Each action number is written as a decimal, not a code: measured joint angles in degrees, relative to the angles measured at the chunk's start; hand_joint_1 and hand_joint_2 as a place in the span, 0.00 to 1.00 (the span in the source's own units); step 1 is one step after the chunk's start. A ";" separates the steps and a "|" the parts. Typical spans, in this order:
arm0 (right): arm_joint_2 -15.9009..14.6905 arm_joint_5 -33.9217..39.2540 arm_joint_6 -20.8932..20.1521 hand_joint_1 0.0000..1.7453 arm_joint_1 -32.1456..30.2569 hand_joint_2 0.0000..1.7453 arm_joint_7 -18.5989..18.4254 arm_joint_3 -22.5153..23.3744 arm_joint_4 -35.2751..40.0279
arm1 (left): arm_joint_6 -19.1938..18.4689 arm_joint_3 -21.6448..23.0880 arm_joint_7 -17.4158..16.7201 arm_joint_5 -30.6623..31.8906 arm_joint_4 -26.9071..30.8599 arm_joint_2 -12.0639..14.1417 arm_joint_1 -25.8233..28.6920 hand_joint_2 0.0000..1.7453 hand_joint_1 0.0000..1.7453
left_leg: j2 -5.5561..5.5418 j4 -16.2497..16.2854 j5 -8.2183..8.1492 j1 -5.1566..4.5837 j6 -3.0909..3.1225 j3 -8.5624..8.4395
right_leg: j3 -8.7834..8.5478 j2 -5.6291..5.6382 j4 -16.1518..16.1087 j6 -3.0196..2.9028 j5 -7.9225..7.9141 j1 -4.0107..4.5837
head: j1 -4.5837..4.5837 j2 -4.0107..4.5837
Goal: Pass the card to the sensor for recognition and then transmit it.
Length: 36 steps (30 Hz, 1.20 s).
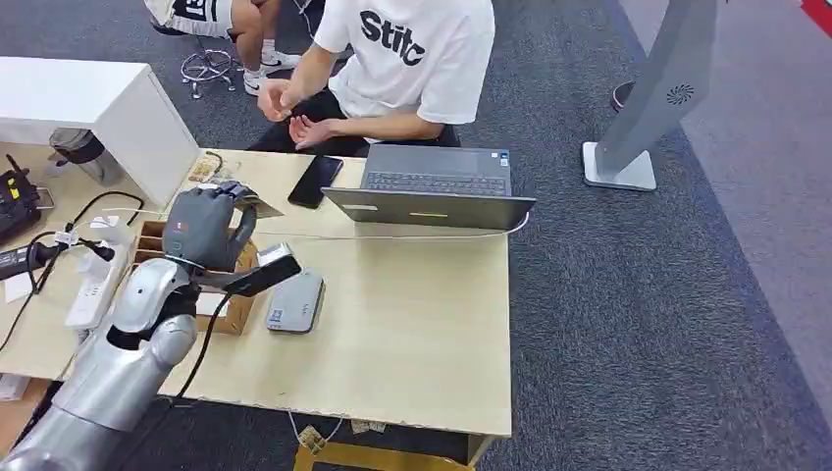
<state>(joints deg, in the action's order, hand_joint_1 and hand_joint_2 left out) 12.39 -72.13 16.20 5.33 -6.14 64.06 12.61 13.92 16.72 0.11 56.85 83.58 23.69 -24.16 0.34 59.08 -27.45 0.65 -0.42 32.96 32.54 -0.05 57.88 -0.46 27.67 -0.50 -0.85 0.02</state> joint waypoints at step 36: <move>0.00 -0.07 0.00 0.00 0.26 1.00 -1.25 -1.44 -0.02 | 5.96 -3.56 -3.08 8.79 -1.97 -3.91 -7.27 1.00 0.00 | 0.02 0.00 0.03 0.03 0.01 0.04 | 0.05 0.00 0.00 -0.07 -0.05 0.04 | 0.04 0.00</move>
<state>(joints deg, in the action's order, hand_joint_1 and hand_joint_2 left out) 12.39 -72.20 16.20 5.58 -7.39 62.62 12.59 19.89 13.16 -2.97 65.64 81.61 19.78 -31.43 0.36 59.09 -27.42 0.68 -0.41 33.01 32.59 -0.05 57.88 -0.53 27.62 -0.46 -0.81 0.02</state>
